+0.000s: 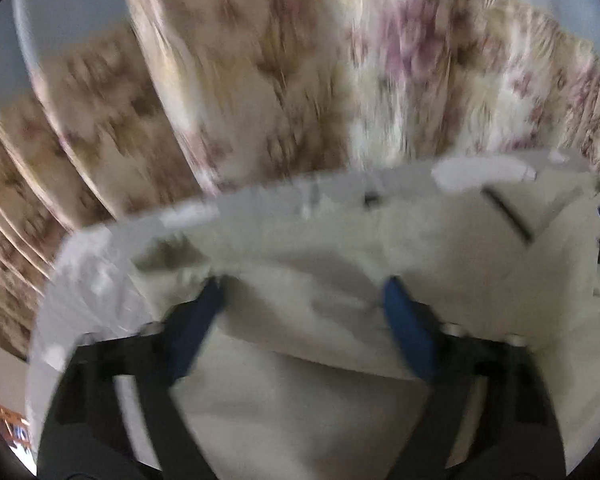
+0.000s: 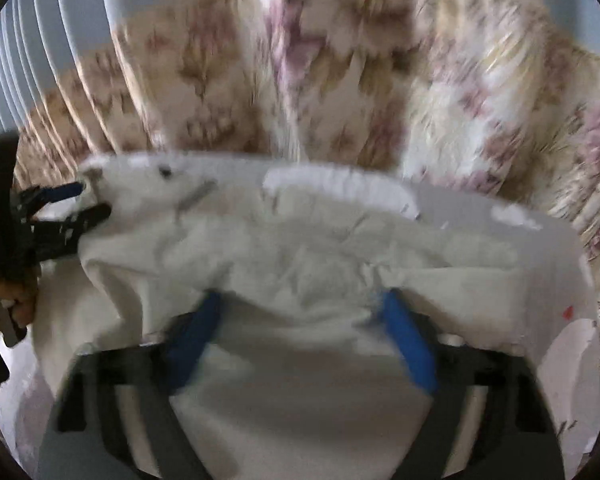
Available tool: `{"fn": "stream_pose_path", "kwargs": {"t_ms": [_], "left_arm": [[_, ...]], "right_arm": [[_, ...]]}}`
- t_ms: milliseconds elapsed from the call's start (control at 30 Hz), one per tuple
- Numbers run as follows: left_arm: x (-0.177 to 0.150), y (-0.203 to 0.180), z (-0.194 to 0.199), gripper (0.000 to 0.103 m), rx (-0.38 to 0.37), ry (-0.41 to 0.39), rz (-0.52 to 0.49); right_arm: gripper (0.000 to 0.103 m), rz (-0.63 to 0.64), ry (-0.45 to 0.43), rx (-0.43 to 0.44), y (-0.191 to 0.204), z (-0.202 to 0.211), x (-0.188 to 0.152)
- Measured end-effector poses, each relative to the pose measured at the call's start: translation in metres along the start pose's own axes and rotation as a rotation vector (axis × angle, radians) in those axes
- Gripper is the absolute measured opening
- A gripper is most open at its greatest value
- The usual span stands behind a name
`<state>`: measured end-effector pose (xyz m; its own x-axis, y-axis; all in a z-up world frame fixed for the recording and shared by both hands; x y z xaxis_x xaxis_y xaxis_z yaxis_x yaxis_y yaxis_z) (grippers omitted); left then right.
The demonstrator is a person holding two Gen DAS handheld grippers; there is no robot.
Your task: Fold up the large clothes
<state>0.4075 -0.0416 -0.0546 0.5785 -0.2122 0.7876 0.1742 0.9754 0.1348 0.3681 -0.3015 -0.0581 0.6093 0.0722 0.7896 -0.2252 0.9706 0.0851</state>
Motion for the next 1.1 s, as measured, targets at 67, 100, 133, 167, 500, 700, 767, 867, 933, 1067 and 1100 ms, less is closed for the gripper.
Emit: {"fn": "stream_pose_path", "kwargs": {"t_ms": [67, 100, 133, 167, 500, 700, 767, 867, 933, 1067, 1100], "left_arm": [[-0.010, -0.001, -0.011, 0.037, -0.032, 0.024, 0.019], [-0.011, -0.002, -0.012, 0.031, -0.033, 0.021, 0.017], [-0.010, -0.003, -0.010, 0.024, -0.032, 0.008, 0.018], [-0.008, -0.002, -0.007, 0.015, -0.032, -0.006, 0.026], [0.037, 0.003, 0.005, 0.004, 0.025, -0.134, 0.025], [0.011, 0.006, -0.014, 0.011, -0.012, -0.077, 0.056], [0.006, 0.005, -0.016, 0.010, -0.019, -0.068, 0.057], [0.011, 0.005, -0.011, 0.006, -0.016, -0.086, 0.059], [0.023, 0.007, -0.004, 0.005, -0.011, -0.119, 0.072], [0.054, 0.008, 0.007, 0.004, 0.035, -0.196, 0.067], [0.060, 0.008, 0.006, 0.004, 0.052, -0.209, 0.061]], "right_arm": [[0.025, 0.016, -0.010, -0.012, 0.002, -0.005, -0.005], [0.016, 0.015, -0.036, -0.001, 0.002, -0.001, -0.004], [0.015, 0.011, -0.058, 0.002, 0.001, 0.004, -0.001], [0.013, 0.007, -0.088, 0.002, 0.001, 0.009, 0.003], [0.056, 0.005, -0.141, -0.047, -0.013, 0.005, 0.044], [0.032, -0.001, -0.072, 0.007, -0.004, -0.012, 0.017], [0.014, 0.023, -0.049, 0.004, 0.001, -0.019, 0.012], [0.003, 0.036, -0.095, -0.016, 0.004, -0.012, 0.019], [0.002, 0.033, -0.159, -0.027, 0.003, 0.002, 0.032], [0.002, 0.086, -0.240, -0.100, 0.008, 0.013, 0.057], [0.002, 0.091, -0.249, -0.122, 0.008, 0.010, 0.062]]}}
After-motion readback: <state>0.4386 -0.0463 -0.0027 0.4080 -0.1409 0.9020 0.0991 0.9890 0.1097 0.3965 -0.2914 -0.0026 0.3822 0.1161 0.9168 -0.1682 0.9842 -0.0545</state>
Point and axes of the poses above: each gripper's, at about its wrist camera, not at the fingertips, and z roughly against the way its jaws point, y to its left, x to its top, the point moved 4 cm from there along -z, roughly the way its jaws point, and after that the axes turned 13 degrees about -y, right-handed, at the moved point
